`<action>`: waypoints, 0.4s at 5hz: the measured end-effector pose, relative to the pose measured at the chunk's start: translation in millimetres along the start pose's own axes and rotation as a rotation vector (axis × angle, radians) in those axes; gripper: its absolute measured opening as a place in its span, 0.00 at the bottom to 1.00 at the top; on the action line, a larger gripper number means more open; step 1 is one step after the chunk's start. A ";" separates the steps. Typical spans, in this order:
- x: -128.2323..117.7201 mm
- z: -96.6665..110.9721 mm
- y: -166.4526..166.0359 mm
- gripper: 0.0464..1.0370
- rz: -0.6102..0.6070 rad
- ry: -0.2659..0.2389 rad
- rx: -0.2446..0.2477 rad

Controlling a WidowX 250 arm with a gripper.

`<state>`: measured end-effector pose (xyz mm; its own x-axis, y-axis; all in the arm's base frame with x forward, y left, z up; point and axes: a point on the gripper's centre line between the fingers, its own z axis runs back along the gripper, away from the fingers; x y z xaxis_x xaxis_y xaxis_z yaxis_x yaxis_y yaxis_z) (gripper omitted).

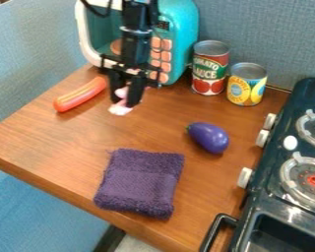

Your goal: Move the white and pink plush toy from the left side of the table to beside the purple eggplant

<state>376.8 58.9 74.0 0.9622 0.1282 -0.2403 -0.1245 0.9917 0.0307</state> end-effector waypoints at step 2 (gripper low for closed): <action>25.9 -7.6 -34.5 0.35 -0.067 0.007 -0.050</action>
<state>404.2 28.1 59.4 0.9671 0.0610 -0.2469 -0.0716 0.9969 -0.0341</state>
